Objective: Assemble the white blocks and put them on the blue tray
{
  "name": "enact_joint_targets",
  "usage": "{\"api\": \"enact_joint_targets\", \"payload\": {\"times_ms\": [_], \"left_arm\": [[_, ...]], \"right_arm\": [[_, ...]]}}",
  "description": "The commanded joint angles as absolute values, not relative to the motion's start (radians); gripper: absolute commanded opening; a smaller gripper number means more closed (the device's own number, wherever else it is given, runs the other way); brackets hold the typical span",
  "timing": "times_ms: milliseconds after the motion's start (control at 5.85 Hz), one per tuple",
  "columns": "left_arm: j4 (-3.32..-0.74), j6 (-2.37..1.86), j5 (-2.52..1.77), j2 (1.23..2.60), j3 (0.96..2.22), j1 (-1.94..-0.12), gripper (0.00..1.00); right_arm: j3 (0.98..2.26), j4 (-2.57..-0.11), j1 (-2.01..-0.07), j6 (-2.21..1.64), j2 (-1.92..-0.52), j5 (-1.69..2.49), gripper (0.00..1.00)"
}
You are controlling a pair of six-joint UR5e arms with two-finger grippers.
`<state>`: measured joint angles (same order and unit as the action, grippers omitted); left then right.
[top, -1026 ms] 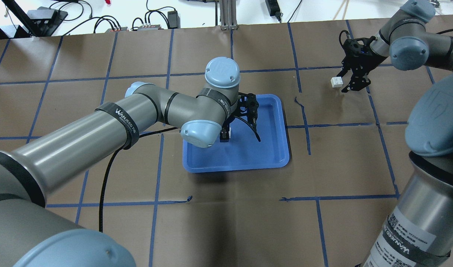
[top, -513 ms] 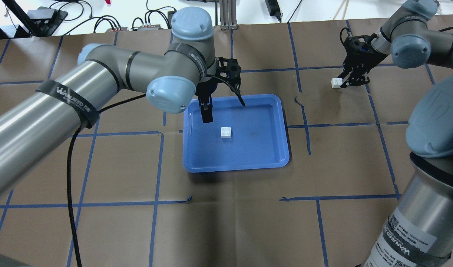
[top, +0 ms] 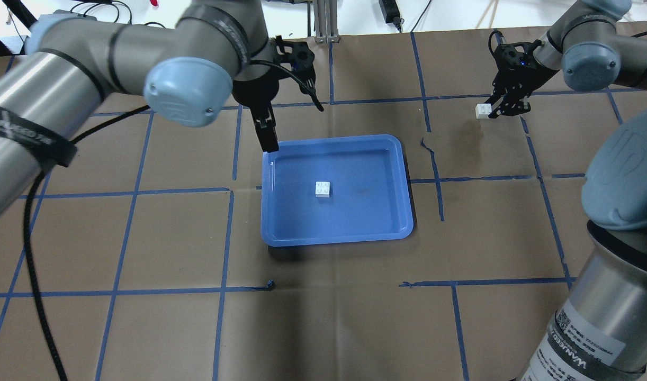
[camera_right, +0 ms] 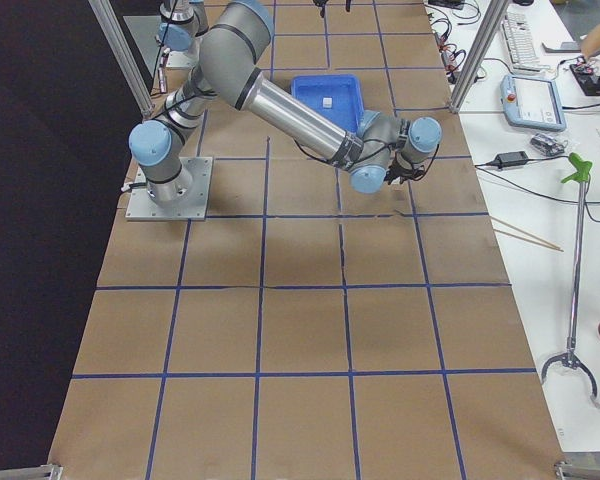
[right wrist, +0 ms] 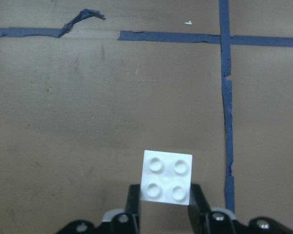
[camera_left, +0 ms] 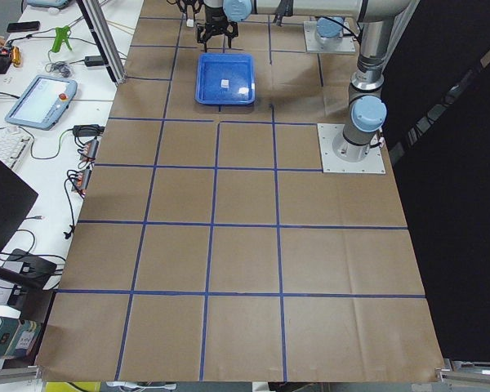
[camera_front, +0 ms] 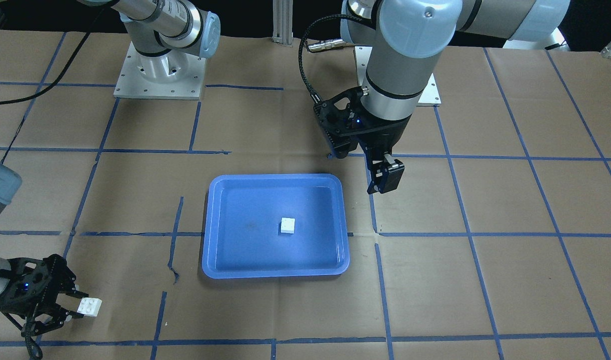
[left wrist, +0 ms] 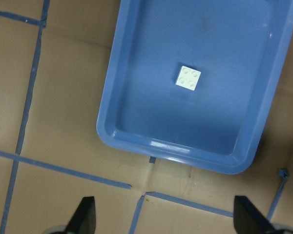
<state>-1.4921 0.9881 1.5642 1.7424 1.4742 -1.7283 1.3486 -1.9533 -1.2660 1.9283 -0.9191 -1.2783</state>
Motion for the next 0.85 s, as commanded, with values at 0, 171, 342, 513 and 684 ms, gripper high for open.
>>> {"api": "enact_joint_targets", "payload": {"times_ms": [0, 171, 342, 513, 684], "left_arm": [[-1.534, 0.727, 1.566, 1.682, 1.494, -1.724, 0.99], [-1.531, 0.598, 1.575, 1.674, 1.509, -1.698, 0.99], [-1.519, 0.326, 1.577, 1.667, 1.534, -1.640, 0.99], [-1.535, 0.263, 1.589, 1.646, 1.549, -1.632, 0.99], [-1.537, 0.186, 1.638, 1.594, 1.590, -1.603, 0.99]], "right_arm": [[1.351, -1.895, -1.343, 1.925, -0.988, -1.279, 0.36], [1.358, -1.884, -1.415, 1.927, -1.015, -1.279, 0.36], [1.389, -1.885, -1.475, 1.918, -1.031, -1.273, 0.36], [1.449, -1.900, -1.521, 1.787, -1.067, -1.255, 0.36], [1.530, -1.936, -1.569, 1.710, -1.119, -1.255, 0.36]]}}
